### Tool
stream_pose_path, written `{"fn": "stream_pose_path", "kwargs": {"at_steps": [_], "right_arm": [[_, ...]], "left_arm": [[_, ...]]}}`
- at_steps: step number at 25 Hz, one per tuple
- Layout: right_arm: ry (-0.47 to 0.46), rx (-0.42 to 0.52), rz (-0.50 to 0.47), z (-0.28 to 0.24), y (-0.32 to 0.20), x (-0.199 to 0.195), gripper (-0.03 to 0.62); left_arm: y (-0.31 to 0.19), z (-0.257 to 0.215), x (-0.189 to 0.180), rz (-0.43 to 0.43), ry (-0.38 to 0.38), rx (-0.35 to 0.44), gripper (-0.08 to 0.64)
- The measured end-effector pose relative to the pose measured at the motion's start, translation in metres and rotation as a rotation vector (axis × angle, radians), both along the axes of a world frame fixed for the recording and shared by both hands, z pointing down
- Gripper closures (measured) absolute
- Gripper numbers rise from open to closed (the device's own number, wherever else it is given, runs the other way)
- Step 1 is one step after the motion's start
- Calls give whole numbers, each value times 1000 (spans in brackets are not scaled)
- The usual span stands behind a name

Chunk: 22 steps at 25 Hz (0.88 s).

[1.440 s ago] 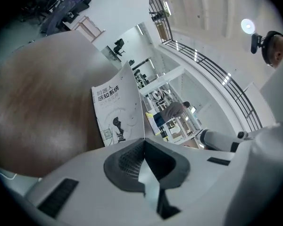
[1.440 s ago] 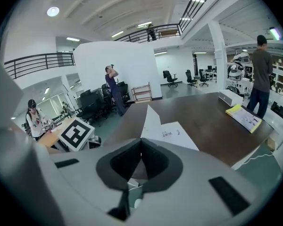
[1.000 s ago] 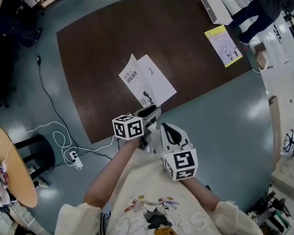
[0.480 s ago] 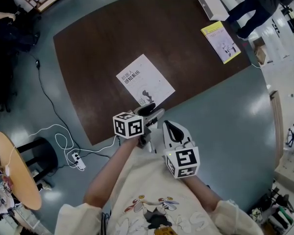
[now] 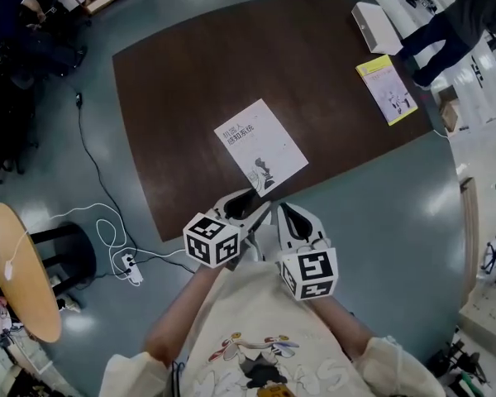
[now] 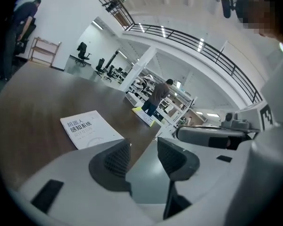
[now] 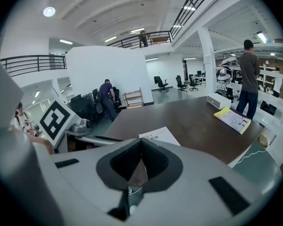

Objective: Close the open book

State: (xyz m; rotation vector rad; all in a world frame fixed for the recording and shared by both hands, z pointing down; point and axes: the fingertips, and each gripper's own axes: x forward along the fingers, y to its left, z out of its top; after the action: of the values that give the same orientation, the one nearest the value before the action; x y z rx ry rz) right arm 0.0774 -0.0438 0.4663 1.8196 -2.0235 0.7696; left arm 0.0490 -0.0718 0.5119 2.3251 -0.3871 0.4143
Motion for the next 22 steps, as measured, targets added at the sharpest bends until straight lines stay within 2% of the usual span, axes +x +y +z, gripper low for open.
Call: {"fn": "stream_pose_path", "kwargs": {"at_steps": [5,7,12,18,22], "right_arm": [[9,32,-27,-8,-8,-12,586],[21,37,-48,-9,-8,-18,586],[22,21,-103,-8,-7,-35,588],[45,14,-155,-1,-5,-51,588],[53,15,-173,-1,-3,-58,588]], "left_arm": [[-3,-24,-34,-91,-78,130,516],[-3,-36,-47,-142,-106,174,554],[5,-61,-70,-231,-175,223,554],[11,-49,-100,-331,-219,175,555],[15,-51,-112,-355,-239,189,555]]}}
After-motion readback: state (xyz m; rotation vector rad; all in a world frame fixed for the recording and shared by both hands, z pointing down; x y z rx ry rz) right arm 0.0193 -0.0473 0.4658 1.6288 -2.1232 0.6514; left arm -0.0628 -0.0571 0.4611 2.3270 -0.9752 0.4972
